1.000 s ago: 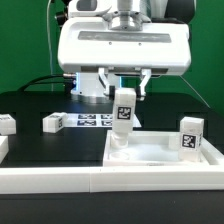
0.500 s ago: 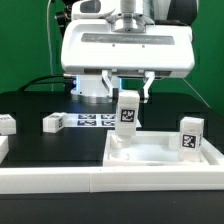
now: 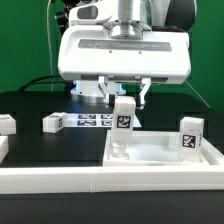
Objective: Assemble square table
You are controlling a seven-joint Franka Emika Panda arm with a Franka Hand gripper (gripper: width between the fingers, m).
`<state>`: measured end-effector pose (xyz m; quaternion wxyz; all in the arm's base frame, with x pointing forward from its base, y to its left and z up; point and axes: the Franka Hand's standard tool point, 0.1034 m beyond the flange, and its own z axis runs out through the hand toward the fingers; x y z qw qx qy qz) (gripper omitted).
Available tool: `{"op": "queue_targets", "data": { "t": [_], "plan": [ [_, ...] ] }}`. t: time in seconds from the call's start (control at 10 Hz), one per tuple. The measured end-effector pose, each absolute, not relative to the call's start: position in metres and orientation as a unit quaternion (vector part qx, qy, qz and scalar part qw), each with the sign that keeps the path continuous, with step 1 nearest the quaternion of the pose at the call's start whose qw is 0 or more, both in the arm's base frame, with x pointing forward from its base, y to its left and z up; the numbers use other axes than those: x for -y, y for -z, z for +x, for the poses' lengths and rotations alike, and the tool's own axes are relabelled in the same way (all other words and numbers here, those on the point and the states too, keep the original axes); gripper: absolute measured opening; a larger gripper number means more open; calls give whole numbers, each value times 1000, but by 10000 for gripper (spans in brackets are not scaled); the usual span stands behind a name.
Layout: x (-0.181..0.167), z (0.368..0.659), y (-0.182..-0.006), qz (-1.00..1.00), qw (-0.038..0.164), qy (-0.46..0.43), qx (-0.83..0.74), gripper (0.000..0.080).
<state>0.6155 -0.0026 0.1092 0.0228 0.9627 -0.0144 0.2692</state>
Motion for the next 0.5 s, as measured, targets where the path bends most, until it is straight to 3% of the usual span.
{"op": "queue_targets", "data": {
  "t": [0.5],
  "plan": [
    [2, 613, -96, 965, 24, -260, 13, 290]
  ]
}}
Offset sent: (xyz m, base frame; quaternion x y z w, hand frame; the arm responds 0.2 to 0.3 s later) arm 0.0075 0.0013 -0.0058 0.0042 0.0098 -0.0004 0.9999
